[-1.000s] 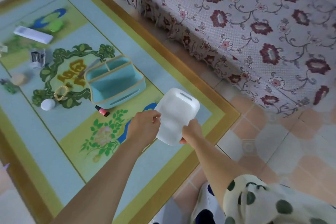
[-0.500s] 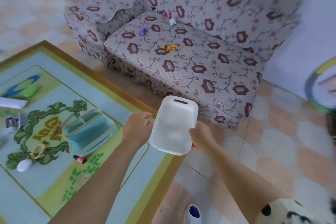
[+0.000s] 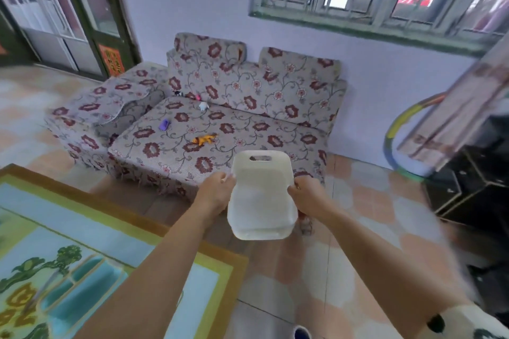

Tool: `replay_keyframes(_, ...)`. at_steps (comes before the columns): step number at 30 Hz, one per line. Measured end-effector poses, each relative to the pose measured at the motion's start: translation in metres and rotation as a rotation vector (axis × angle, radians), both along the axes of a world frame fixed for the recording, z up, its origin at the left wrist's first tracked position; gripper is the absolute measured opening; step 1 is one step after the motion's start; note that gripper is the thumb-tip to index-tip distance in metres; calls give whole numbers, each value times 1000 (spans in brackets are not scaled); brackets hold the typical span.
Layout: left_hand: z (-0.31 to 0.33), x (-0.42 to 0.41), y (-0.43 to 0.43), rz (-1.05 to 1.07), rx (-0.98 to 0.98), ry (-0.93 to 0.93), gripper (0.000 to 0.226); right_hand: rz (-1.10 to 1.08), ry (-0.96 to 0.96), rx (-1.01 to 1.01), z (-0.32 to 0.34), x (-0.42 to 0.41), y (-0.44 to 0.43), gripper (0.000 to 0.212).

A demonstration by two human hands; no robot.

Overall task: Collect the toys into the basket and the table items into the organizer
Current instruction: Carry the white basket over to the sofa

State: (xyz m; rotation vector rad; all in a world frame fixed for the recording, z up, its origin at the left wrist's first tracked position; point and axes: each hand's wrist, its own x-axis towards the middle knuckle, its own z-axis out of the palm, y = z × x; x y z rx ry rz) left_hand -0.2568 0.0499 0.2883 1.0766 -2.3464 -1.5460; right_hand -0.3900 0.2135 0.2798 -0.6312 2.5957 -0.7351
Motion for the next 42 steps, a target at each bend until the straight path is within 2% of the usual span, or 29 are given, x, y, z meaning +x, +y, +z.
replay_keyframes(4,10,-73,22,59,169,46,40,31,36,-40,17,-67,15,33)
replay_keyframes(8,15,-139,43,116,293,108,28,94,99,5,36,-133,25,33)
replay_keyframes(18,30,-264,28,238,329,166,33,191,148,-78,54,-271,0,34)
replay_keyframes(22,22,-293,-9,264,344,179,40,229,118,-89,44,-306,-39,31)
replay_keyframes(25,18,-309,-43,316,366,216,30,268,152,-70,42,-327,-82,32)
replay_keyframes(31,20,-335,-133,400,335,242,46,357,154,-141,47,-363,-181,35)
replay_keyframes(36,23,-351,-193,457,254,300,37,435,175,-148,49,-384,-254,39)
replay_keyframes(40,15,-363,-234,511,248,242,45,494,178,-154,42,-404,-302,41)
replay_keyframes(42,8,-375,-260,543,239,248,32,536,163,-149,34,-418,-335,40)
